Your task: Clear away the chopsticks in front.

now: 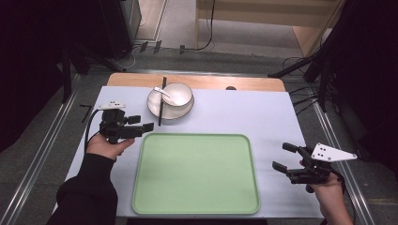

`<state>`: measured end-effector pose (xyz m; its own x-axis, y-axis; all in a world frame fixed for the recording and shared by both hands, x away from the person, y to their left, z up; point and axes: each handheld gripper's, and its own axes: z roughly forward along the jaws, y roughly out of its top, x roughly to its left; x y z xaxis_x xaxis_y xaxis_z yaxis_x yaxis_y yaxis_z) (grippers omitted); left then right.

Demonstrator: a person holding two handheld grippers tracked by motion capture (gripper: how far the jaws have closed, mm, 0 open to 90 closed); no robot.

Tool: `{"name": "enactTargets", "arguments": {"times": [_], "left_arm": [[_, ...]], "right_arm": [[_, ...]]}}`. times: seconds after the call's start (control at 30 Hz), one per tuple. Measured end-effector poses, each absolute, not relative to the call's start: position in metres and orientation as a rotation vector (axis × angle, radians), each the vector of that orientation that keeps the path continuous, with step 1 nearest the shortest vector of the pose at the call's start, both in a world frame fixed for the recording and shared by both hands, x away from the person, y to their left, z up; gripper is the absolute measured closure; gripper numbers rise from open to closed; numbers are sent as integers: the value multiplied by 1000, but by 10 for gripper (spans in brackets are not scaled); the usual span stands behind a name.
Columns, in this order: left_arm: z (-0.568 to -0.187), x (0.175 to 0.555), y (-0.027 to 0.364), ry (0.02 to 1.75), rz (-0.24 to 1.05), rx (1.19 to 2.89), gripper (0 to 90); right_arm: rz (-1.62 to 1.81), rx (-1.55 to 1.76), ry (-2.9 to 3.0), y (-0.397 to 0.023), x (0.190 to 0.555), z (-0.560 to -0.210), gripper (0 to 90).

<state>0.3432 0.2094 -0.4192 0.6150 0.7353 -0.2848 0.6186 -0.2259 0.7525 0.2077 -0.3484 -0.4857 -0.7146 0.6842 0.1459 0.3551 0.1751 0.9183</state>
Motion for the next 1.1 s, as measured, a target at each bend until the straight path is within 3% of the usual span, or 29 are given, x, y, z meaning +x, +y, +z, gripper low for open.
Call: {"name": "enactTargets", "arguments": {"times": [0.37, 0.43, 0.8, 1.1], "left_arm": [[-421, 376, 191, 1116, 159, 1981, 291], [-423, 387, 187, 1165, 213, 1994, 258], [-427, 418, 182, 1239, 214, 2005, 332], [-449, 448, 170, 1330, 297, 2033, 378]], "right_arm": [[1547, 995, 2167, -347, 208, -486, 163], [1551, 995, 2165, -346, 207, -486, 164], [1556, 997, 2159, -347, 206, -486, 164], [1562, 997, 2154, -348, 206, -486, 164]]}}
